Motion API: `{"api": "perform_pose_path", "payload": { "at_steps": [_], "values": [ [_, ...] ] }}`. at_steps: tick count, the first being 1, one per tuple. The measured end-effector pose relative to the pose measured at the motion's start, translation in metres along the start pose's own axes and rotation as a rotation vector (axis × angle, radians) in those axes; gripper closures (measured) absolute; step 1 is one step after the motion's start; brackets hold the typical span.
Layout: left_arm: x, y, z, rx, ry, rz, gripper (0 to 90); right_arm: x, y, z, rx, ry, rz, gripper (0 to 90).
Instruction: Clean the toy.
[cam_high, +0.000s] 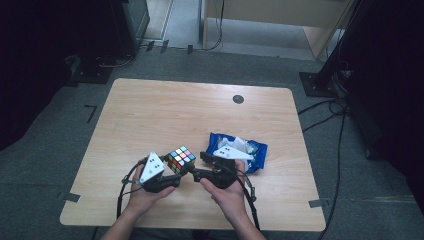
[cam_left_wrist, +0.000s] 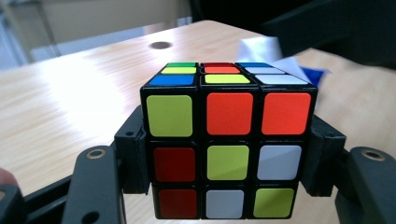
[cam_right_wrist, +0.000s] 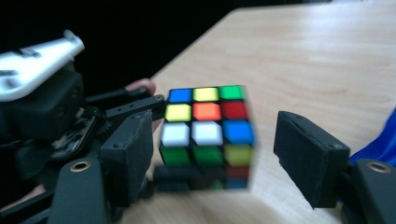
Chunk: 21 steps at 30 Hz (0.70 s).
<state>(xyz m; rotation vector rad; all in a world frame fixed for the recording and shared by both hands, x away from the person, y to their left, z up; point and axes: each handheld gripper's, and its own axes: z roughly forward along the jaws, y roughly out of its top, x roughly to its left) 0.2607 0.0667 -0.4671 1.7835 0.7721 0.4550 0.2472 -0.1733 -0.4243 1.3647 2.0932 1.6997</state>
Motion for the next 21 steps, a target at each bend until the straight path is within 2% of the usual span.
{"api": "perform_pose_path", "payload": {
  "at_steps": [3,6,9,11,14,17,19,21],
  "values": [
    [0.015,0.002,-0.007,-0.028,0.014,-0.073,34.1,-0.012,-0.005,0.001,-0.012,-0.031,0.008,34.4],
    [0.02,0.004,-0.01,-0.048,0.011,-0.116,34.1,-0.021,-0.018,0.015,0.03,-0.02,0.033,33.2],
    [0.017,0.006,-0.01,-0.047,-0.001,-0.115,34.1,-0.016,-0.032,0.033,0.086,0.002,-0.015,29.0],
    [0.013,0.007,-0.008,-0.047,-0.006,-0.106,34.1,-0.007,-0.037,0.041,0.095,0.021,-0.049,25.6],
    [0.007,0.007,-0.006,-0.039,-0.02,-0.098,34.1,0.004,-0.04,0.047,0.06,0.018,-0.088,24.4],
    [0.004,0.007,-0.004,-0.033,-0.035,-0.094,34.0,0.007,-0.041,0.048,0.044,0.005,-0.111,25.7],
    [0.002,0.007,-0.003,-0.03,-0.038,-0.092,34.1,0.009,-0.043,0.048,0.032,-0.015,-0.139,32.3],
    [0.0,0.007,-0.002,-0.031,-0.04,-0.093,34.1,0.01,-0.045,0.048,0.024,-0.016,-0.157,34.1]
  ]
}}
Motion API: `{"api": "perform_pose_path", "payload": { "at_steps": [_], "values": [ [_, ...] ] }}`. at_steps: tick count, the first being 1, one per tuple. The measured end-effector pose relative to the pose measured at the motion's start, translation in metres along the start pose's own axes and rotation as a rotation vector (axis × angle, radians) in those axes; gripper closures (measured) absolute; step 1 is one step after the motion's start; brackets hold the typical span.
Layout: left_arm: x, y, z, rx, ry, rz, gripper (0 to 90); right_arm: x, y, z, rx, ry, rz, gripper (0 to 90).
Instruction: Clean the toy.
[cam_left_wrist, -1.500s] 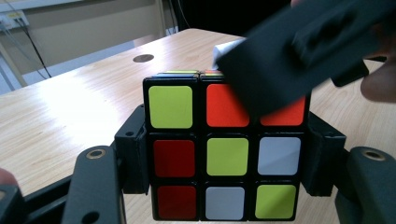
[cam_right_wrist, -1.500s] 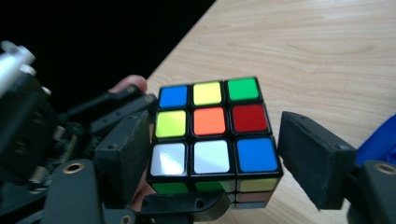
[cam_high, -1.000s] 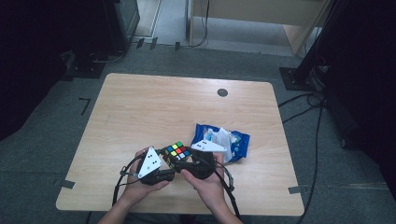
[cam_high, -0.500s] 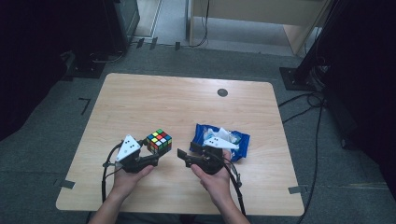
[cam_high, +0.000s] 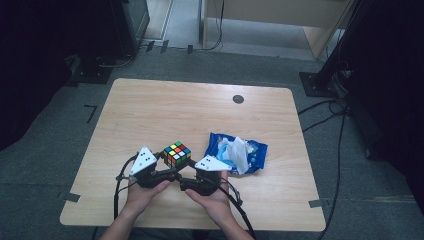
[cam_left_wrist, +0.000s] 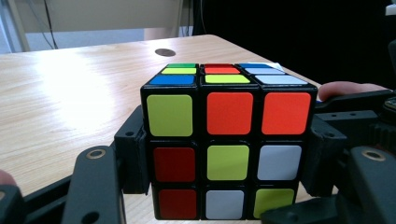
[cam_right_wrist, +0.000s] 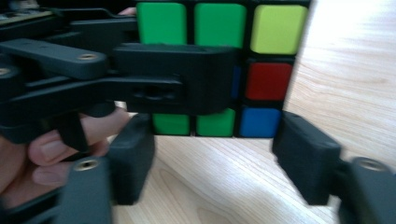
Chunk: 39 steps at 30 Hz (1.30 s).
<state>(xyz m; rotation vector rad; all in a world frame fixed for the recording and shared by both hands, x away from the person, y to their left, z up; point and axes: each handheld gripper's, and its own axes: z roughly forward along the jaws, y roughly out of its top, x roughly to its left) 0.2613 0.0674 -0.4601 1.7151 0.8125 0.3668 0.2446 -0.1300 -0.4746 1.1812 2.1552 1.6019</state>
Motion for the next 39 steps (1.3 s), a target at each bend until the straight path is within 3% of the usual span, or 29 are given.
{"api": "perform_pose_path", "payload": {
  "at_steps": [5,7,11,14,16,19,20,22,24,26,27,31,33,37,39],
  "values": [
    [0.002,-0.001,0.001,0.017,-0.016,-0.012,33.9,0.0,-0.002,0.0,0.003,-0.024,-0.061,34.4],
    [0.004,-0.001,0.001,0.018,-0.034,-0.025,33.7,0.002,-0.003,-0.001,0.016,-0.059,-0.134,34.5],
    [0.005,-0.001,0.002,0.028,-0.055,-0.039,33.2,0.009,-0.006,-0.001,0.032,-0.153,-0.351,34.5],
    [0.004,0.0,0.001,0.037,-0.05,-0.016,33.6,0.014,-0.008,0.0,0.04,-0.214,-0.484,34.4],
    [0.003,0.001,0.0,0.04,-0.043,-0.007,33.8,0.014,-0.008,-0.001,0.031,-0.216,-0.511,34.3],
    [0.006,0.002,-0.003,0.017,-0.015,-0.016,33.9,0.01,-0.007,-0.002,0.049,-0.204,-0.512,33.5],
    [0.008,0.003,-0.005,0.007,-0.003,-0.025,33.9,0.007,-0.007,-0.002,0.062,-0.224,-0.502,35.9],
    [0.012,0.003,-0.007,-0.006,0.015,-0.034,33.9,-0.002,-0.006,-0.003,0.09,-0.26,-0.442,40.7],
    [0.016,0.002,-0.009,-0.024,0.021,-0.051,33.9,-0.013,-0.001,-0.008,0.067,-0.267,-0.309,49.4],
    [0.015,0.001,-0.01,-0.034,0.033,-0.044,33.9,-0.026,0.005,-0.016,0.018,-0.22,-0.111,52.3],
    [0.015,0.001,-0.01,-0.034,0.035,-0.035,33.9,-0.033,0.008,-0.021,-0.014,-0.179,0.01,49.8],
    [0.007,-0.002,-0.006,-0.032,0.044,0.016,33.9,-0.043,0.014,-0.031,-0.077,-0.079,0.266,35.8],
    [0.002,-0.003,-0.003,-0.031,0.045,0.045,33.9,-0.044,0.017,-0.034,-0.105,-0.001,0.389,28.2],
    [-0.009,-0.006,0.001,-0.027,0.039,0.098,33.9,-0.045,0.018,-0.035,-0.145,0.124,0.558,19.9],
    [-0.014,-0.007,0.002,-0.026,0.03,0.117,33.9,-0.045,0.017,-0.032,-0.131,0.159,0.6,18.2]
  ]
}}
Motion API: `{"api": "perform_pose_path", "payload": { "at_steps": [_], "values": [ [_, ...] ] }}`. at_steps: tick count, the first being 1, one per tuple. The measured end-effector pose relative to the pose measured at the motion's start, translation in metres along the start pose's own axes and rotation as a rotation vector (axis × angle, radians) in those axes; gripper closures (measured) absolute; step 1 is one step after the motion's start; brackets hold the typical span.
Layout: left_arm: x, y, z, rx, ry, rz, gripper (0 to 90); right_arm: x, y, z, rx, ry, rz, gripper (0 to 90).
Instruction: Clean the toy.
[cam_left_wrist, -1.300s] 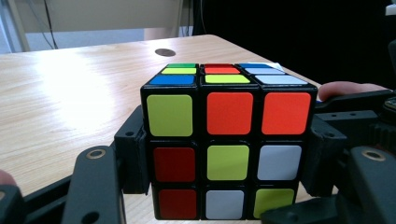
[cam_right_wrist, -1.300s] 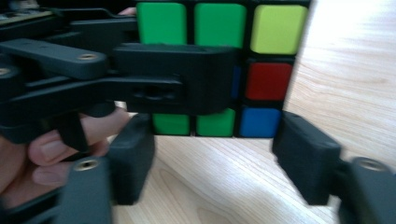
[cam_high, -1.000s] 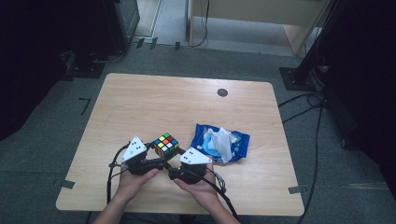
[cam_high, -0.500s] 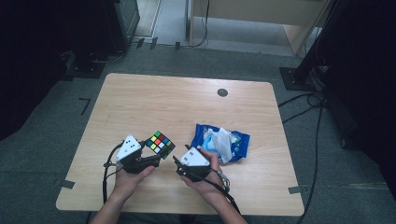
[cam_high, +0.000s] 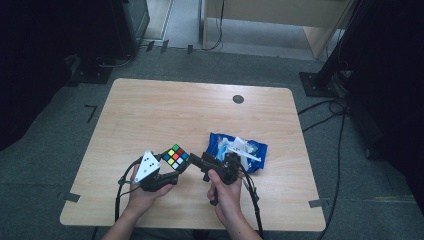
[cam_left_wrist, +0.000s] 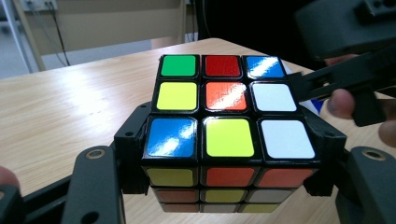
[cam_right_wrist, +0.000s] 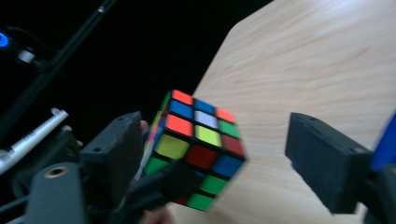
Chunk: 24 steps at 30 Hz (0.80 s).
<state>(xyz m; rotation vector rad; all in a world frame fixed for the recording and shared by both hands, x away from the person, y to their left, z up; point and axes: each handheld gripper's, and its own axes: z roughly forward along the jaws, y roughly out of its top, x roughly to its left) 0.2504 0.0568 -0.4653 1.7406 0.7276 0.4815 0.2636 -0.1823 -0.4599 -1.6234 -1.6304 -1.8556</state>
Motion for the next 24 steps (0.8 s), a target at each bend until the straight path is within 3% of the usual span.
{"api": "perform_pose_path", "payload": {
  "at_steps": [6,8,14,16,19,20,22,24],
  "values": [
    [-0.01,0.0,0.001,-0.009,-0.027,0.046,33.9,-0.011,-0.009,0.01,0.062,0.051,0.138,19.7],
    [-0.011,-0.001,0.002,-0.007,-0.024,0.059,33.9,-0.013,-0.01,0.011,0.076,0.087,0.172,28.8],
    [-0.011,-0.002,0.003,0.002,-0.036,0.066,33.9,-0.011,-0.011,0.011,0.104,0.097,0.185,34.5],
    [-0.011,-0.003,0.004,0.008,-0.046,0.063,33.8,-0.005,-0.011,0.009,0.098,0.05,0.093,34.5],
    [-0.011,-0.003,0.005,0.015,-0.058,0.053,33.7,0.01,-0.011,0.007,0.079,-0.046,-0.1,34.6],
    [-0.011,-0.003,0.005,0.016,-0.06,0.05,33.7,0.02,-0.013,0.006,0.069,-0.109,-0.244,34.6],
    [-0.011,-0.003,0.005,0.018,-0.066,0.048,33.6,0.035,-0.019,0.007,0.057,-0.201,-0.448,34.5],
    [-0.009,-0.003,0.005,0.02,-0.072,0.047,33.7,0.04,-0.022,0.008,0.053,-0.227,-0.519,34.5]
  ]
}}
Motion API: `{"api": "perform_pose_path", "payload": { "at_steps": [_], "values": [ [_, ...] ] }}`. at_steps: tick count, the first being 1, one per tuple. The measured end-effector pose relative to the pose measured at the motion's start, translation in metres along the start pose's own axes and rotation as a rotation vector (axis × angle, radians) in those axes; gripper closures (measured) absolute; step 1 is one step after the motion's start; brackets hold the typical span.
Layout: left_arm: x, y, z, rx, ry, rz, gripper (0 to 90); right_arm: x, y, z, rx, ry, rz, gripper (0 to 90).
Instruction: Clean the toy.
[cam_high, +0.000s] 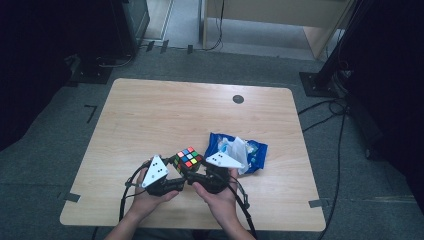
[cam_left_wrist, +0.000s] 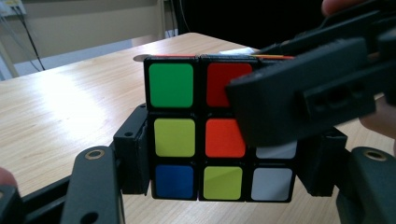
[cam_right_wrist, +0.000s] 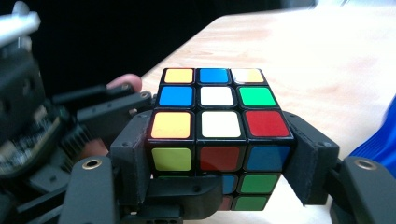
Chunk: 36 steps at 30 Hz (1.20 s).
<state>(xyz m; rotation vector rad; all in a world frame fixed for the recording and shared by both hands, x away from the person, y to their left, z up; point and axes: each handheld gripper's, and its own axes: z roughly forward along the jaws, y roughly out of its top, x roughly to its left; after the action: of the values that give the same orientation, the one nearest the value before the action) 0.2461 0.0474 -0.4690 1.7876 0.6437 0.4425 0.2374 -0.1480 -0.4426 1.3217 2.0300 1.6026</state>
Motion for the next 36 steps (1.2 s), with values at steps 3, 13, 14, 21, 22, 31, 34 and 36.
{"api": "perform_pose_path", "payload": {
  "at_steps": [3,13,14,21,22,31,34,36],
  "values": [
    [0.003,0.0,-0.001,0.01,0.004,0.002,34.0,-0.007,0.001,0.001,0.002,0.057,0.029,33.3],
    [0.024,-0.001,-0.008,0.001,0.035,-0.085,34.0,-0.064,0.026,-0.035,-0.111,-0.203,-0.02,40.2],
    [0.024,-0.001,-0.008,0.001,0.035,-0.086,34.0,-0.076,0.025,-0.036,-0.087,-0.271,-0.027,40.2],
    [0.022,-0.002,-0.006,0.011,0.029,-0.077,34.0,-0.117,-0.002,-0.019,0.058,-0.478,-0.028,43.2],
    [0.021,-0.002,-0.006,0.013,0.029,-0.076,34.0,-0.119,-0.005,-0.016,0.076,-0.477,-0.023,43.2],
    [0.02,-0.003,-0.005,0.016,0.023,-0.072,34.0,-0.127,-0.019,-0.005,0.141,-0.548,-0.103,81.4],
    [0.019,-0.003,-0.005,0.023,0.021,-0.064,34.0,-0.131,-0.018,-0.011,0.124,-0.515,-0.084,89.7],
    [0.018,-0.003,-0.004,0.023,0.019,-0.065,34.0,-0.131,-0.017,-0.014,0.099,-0.505,-0.081,90.0]
  ]
}}
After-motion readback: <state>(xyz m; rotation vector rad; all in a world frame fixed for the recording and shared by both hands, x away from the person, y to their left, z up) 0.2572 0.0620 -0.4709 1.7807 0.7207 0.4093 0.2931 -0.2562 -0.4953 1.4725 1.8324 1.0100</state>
